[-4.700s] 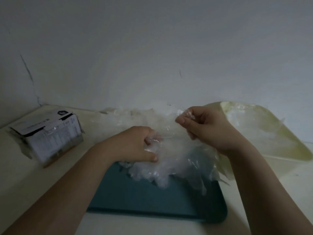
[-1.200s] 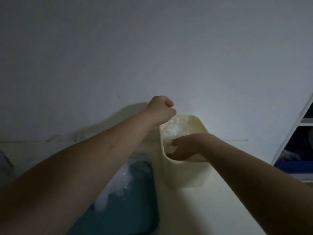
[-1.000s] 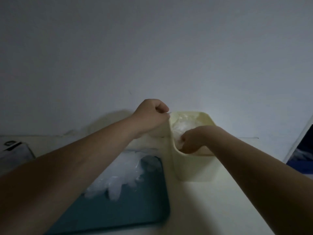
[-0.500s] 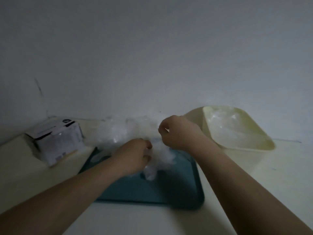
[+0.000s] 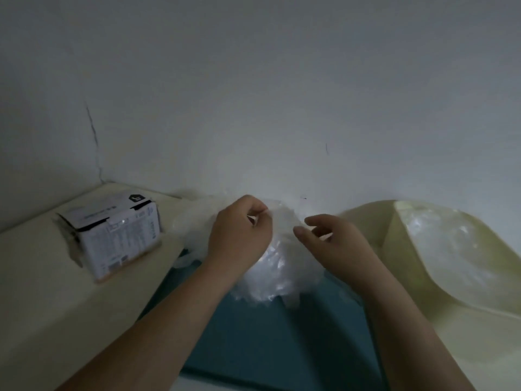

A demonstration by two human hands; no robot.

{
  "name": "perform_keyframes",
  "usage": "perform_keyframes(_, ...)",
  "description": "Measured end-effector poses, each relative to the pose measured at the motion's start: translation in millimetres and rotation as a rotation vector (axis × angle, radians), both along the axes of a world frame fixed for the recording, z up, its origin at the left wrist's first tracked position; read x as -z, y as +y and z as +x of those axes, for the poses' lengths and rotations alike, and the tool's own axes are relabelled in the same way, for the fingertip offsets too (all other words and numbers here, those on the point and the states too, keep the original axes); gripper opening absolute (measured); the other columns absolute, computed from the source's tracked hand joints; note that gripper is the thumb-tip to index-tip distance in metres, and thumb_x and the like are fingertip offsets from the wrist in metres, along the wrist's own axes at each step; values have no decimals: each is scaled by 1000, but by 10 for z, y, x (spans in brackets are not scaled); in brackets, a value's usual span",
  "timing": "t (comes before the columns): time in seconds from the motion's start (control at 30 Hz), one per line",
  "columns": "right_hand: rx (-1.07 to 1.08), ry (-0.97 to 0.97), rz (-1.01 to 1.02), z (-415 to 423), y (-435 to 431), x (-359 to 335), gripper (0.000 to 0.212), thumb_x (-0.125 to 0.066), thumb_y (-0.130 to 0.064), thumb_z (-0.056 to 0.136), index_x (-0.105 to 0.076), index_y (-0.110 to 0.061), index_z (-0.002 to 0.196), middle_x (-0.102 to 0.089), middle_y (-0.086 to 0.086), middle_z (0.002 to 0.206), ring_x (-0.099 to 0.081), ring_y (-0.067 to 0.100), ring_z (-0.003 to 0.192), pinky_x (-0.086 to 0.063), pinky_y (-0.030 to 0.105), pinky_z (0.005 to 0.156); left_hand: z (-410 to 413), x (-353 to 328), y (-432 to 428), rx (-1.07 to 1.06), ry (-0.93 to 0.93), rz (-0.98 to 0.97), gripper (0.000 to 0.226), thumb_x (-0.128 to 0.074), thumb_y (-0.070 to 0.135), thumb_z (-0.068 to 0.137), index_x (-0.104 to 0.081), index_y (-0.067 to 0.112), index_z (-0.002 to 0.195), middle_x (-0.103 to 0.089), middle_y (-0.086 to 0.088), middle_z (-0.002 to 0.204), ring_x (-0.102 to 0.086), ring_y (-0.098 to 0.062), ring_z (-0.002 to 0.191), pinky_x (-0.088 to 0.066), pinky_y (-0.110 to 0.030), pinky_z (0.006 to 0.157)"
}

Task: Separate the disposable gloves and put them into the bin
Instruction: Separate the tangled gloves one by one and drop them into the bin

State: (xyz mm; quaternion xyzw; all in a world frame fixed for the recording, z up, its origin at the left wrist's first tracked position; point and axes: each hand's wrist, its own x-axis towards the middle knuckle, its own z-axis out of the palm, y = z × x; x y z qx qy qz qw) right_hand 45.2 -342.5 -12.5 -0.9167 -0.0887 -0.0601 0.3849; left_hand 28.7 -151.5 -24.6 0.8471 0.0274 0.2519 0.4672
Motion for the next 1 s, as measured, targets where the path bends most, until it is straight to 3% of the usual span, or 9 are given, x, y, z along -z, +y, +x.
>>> perform_keyframes(0.1, -3, 5, -71, -14, -39, -29, 56, -75, -57, 86, -66, -30, 134, -68, -10, 118, -65, 7, 100, -46, 23, 84, 22, -202, 41, 12, -31, -86, 10, -64, 28, 97, -65, 30, 87, -67, 15, 85, -63, -1, 80, -51, -22, 71)
perform_keyframes(0.23, 16, -120, -52, -67, -60, -140, 64, -76, -59, 83, -61, -32, 139, -59, -15, 138, -55, 6, 122, -44, 29, 102, -22, -328, 124, 92, -44, -208, 11, -67, 26, 96, -61, 23, 88, -65, 12, 84, -59, -1, 75, -44, -18, 67)
perform_keyframes(0.37, -59, -169, 67, -163, 11, -227, 70, -82, -57, 78, -58, -38, 141, -54, -27, 140, -50, -3, 128, -40, 27, 112, -91, -301, 140, 197, 30, -274, 15, -78, 24, 93, -63, 23, 93, -74, 2, 82, -69, -14, 73, -56, -24, 67)
perform_keyframes(0.5, -69, -178, 154, -154, 83, -175, 49, -86, -50, 78, -72, -34, 123, -72, -23, 116, -63, -6, 112, -49, 20, 100, -147, -229, 82, 345, 87, -362, 29, -86, 14, 85, -67, 23, 105, -79, 5, 90, -74, -11, 85, -56, -19, 74)
perform_keyframes(0.63, -102, -214, 204, -141, 54, -160, 4, -82, -26, 87, -80, -29, 89, -77, -18, 84, -70, -1, 83, -52, 11, 75, -126, -188, 119, 386, 137, -377, 29, -85, 9, 85, -77, 28, 104, -78, 7, 96, -73, -7, 90, -56, -17, 79)
perform_keyframes(0.73, -44, -210, 209, -117, 40, -118, 8, -77, -18, 92, -82, -24, 93, -77, -13, 85, -70, 2, 69, -52, 10, 66, -74, -148, 177, 370, 176, -400, 27, -73, 1, 93, -82, 26, 95, -79, 7, 90, -73, -7, 84, -56, -21, 79)
perform_keyframes(0.8, -13, -117, 320, -101, 53, -69, 9, -73, -11, 95, -80, -17, 94, -78, -2, 89, -72, 15, 57, -57, 20, 57, -36, -158, 234, 309, 161, -417, 26, -69, 1, 95, -82, 23, 93, -79, 7, 84, -71, -5, 78, -55, -20, 73)
perform_keyframes(0.9, -23, 8, 553, -81, 85, -11, 11, -66, 2, 97, -76, -3, 93, -78, 12, 88, -76, 27, 75, -62, 29, 59, 7, -207, 327, 223, 117, -502, 18, -65, 4, 98, -79, 9, 88, -79, 2, 89, -70, -17, 82, -64, -39, 77)
perform_keyframes(1.0, -26, 1, 458, -26, 81, 85, 10, -66, -4, 98, -75, -8, 96, -79, 4, 86, -77, 18, 81, -63, 30, 71, -18, -308, 383, 115, 31, -572, 16, -64, 14, 103, -77, 12, 95, -78, -3, 93, -75, -18, 91, -63, -34, 62)
